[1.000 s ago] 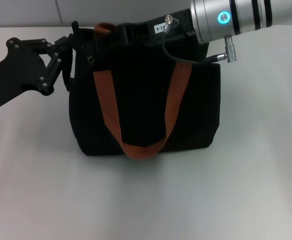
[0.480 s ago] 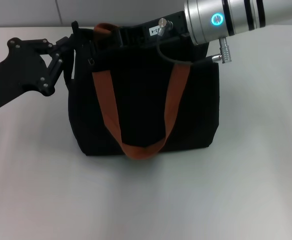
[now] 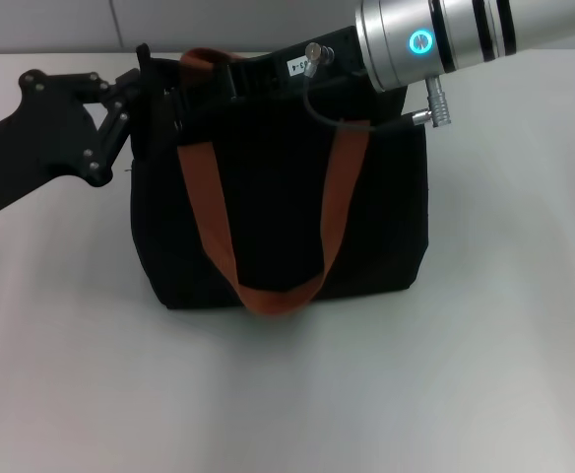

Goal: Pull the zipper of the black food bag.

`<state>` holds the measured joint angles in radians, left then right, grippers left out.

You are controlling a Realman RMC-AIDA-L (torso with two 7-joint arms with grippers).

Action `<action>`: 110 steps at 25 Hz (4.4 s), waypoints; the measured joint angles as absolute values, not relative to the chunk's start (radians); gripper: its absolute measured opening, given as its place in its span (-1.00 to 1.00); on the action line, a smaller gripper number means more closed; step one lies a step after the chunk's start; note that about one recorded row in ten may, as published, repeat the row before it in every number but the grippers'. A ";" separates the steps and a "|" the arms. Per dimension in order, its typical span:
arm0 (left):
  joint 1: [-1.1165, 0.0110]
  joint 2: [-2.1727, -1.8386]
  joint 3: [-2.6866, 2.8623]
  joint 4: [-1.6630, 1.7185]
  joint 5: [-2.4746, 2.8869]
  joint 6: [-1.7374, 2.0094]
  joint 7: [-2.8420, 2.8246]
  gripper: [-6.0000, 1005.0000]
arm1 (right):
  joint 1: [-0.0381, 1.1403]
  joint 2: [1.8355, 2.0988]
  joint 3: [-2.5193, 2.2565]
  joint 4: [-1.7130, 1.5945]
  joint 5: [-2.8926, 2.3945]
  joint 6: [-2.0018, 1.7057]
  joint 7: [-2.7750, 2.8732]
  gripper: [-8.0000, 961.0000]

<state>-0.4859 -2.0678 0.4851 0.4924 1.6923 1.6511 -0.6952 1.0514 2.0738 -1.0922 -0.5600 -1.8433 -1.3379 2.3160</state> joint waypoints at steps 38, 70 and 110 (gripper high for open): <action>-0.495 -2.066 0.500 0.485 1.678 1.659 -0.695 -0.91 | 1.039 2.074 -1.098 -0.582 -1.853 -1.325 2.309 -0.20; -0.506 -2.067 0.502 0.482 1.676 1.670 -0.699 -0.91 | 1.028 2.078 -1.130 -0.645 -1.856 -1.306 2.308 -0.67; -0.478 -2.061 0.500 0.490 1.677 1.673 -0.697 -0.90 | 1.034 2.073 -1.131 -0.670 -1.856 -1.362 2.310 -0.83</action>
<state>-0.4785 -2.0611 0.5001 0.4898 1.6766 1.6729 -0.6967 1.0339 2.0733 -1.1305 -0.6702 -1.8560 -1.3618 2.3100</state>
